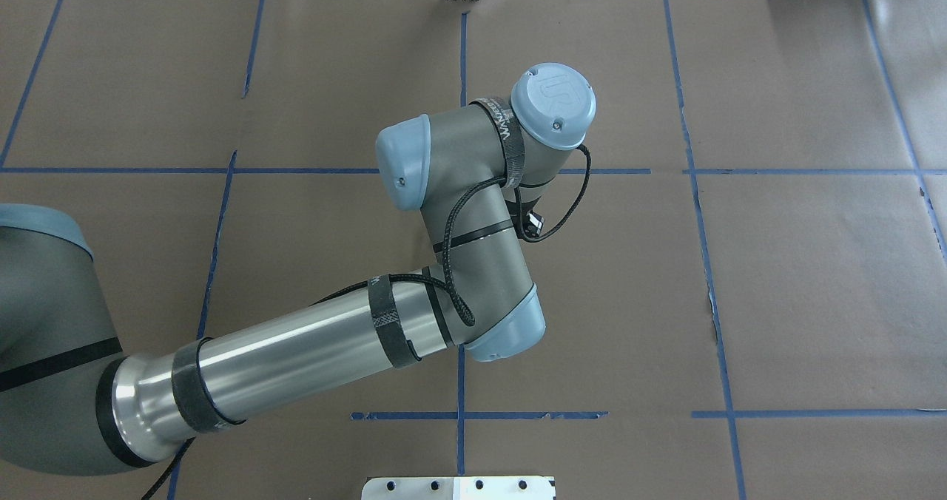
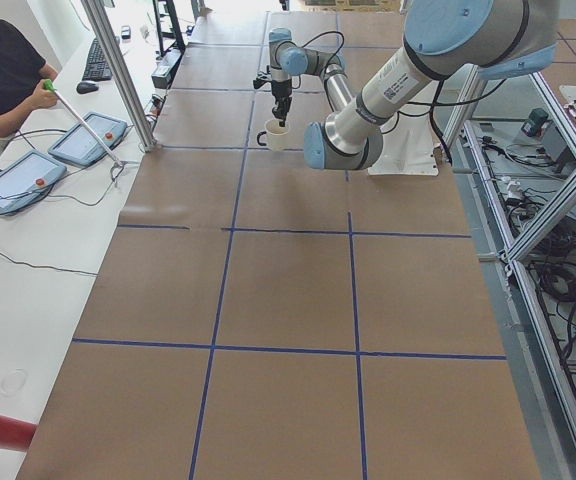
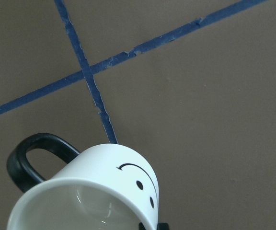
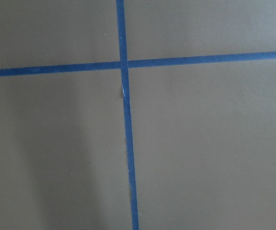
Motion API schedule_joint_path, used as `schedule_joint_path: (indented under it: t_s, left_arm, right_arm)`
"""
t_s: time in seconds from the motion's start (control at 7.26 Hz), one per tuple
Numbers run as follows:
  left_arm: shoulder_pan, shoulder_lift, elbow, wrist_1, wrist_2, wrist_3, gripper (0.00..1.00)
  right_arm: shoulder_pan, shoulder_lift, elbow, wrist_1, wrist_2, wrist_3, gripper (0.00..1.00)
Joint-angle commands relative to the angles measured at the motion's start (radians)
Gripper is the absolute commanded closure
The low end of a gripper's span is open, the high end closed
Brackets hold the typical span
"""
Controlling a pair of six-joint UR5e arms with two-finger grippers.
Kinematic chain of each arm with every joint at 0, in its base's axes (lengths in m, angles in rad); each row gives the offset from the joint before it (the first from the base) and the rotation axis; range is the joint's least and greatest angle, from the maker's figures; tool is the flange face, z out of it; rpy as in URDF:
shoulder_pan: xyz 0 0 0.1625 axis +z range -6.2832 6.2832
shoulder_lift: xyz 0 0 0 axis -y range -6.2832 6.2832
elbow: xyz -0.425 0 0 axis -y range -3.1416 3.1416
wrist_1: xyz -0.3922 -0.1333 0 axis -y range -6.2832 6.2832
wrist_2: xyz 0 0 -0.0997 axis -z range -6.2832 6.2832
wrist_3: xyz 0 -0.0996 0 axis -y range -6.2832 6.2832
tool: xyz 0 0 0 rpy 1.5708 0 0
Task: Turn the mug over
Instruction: 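Rotate the left wrist to turn the mug upright over the table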
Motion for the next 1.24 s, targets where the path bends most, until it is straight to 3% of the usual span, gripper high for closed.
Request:
schedule_joint_path:
  t_s: [0.0,0.14,0.41,0.55,1.1]
  left_arm:
    - [-0.001,0.011,-0.006,0.0,-0.039,0.01,1.0]
    - [0.001,0.013,-0.006,-0.002,-0.047,0.01,1.0]
    - [0.001,0.025,-0.014,-0.002,-0.05,0.008,0.47]
    - [0.002,0.038,-0.043,-0.002,-0.05,0.007,0.0]
    - [-0.043,0.068,-0.234,0.066,-0.047,0.008,0.0]
  right_arm:
    - [0.0,0.0,0.001,0.0,0.0,0.0,0.0]
    - [0.0,0.0,-0.001,0.0,0.0,0.0,0.0]
    - [0.0,0.0,-0.001,0.0,0.0,0.0,0.0]
    - [0.0,0.0,-0.001,0.0,0.0,0.0,0.0]
    - [0.0,0.0,-0.001,0.0,0.0,0.0,0.0]
